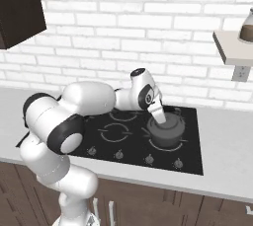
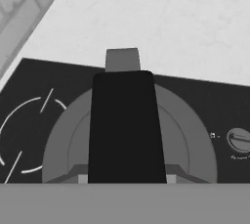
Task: Pick the kettle from the counter and place it on a stove burner. Then turn the burner on.
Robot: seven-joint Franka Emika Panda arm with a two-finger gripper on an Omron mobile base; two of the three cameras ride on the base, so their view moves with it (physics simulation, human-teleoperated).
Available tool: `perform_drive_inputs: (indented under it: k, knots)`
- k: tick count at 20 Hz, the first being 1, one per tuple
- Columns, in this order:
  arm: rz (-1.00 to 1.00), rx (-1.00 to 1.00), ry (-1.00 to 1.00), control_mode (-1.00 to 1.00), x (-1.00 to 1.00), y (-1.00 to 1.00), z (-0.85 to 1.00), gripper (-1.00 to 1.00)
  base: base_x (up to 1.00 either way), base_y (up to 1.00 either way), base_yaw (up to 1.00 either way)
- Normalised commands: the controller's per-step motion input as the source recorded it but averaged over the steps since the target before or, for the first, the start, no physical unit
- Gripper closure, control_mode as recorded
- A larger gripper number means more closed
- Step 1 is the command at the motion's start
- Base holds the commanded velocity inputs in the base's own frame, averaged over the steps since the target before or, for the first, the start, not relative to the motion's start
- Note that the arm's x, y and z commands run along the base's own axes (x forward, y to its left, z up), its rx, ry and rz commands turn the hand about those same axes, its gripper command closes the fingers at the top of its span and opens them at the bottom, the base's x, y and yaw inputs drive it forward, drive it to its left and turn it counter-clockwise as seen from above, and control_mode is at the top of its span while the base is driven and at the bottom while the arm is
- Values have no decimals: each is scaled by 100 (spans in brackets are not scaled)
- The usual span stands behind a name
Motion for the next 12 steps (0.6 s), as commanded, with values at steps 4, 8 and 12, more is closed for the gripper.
perform_drive_inputs:
  k: [4, 8, 12]
  knots:
    - [0, 0, 0, -100, 0, 0, -30, 100, 0, 0, 0]
    - [0, 0, -2, -100, 0, 0, -4, 100, 0, 0, 0]
    - [0, 0, -4, -100, 24, -16, 0, 100, 0, 0, 0]
